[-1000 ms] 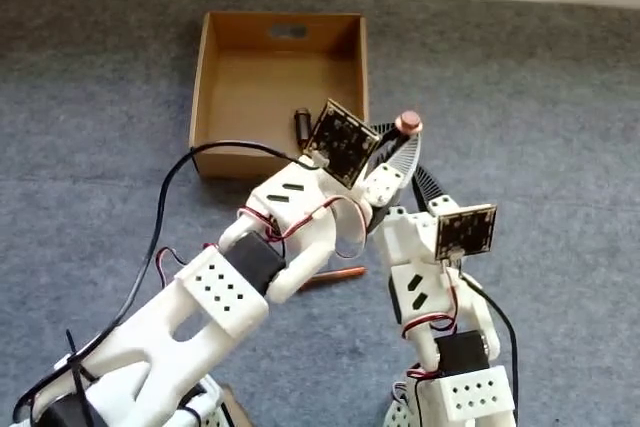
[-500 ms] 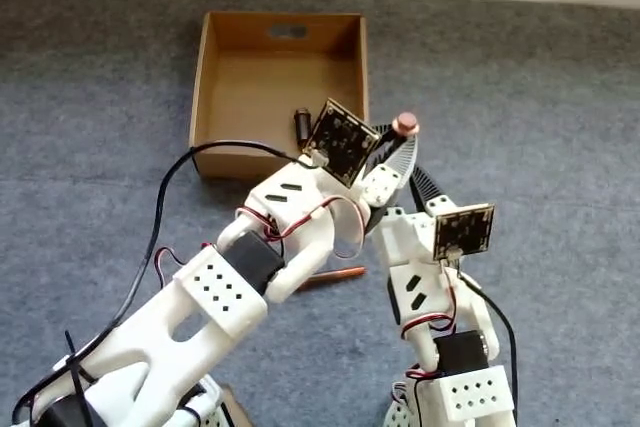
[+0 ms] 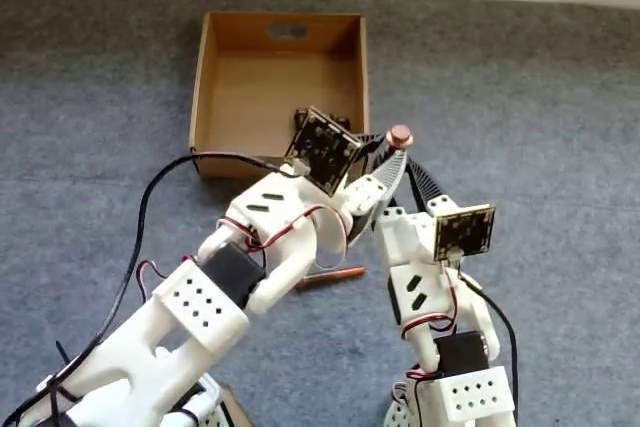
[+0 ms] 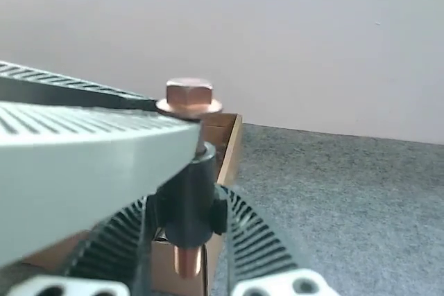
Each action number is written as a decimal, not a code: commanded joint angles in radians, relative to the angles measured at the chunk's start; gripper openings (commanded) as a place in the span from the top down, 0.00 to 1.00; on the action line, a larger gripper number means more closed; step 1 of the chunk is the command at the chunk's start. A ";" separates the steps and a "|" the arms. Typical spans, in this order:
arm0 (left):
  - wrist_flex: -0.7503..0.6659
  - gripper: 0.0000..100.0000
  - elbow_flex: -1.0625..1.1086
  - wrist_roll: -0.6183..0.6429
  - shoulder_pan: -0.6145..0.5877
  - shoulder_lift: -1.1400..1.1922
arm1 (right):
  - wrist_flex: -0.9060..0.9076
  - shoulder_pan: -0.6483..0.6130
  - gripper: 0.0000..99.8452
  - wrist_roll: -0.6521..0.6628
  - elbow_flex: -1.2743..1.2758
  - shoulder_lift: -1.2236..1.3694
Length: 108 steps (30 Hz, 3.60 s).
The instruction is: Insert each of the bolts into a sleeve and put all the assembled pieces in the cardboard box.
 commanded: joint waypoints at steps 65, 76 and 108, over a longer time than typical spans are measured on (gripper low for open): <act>0.422 0.97 0.176 -0.275 -0.742 0.384 | 0.082 -0.197 0.99 -0.057 -1.274 1.472; 0.422 0.97 0.176 -0.275 -0.739 0.384 | 0.084 -0.216 0.99 -0.207 -1.595 1.946; 0.388 0.97 0.193 -0.273 -0.737 0.383 | 0.232 -0.217 0.99 -0.204 -1.742 2.233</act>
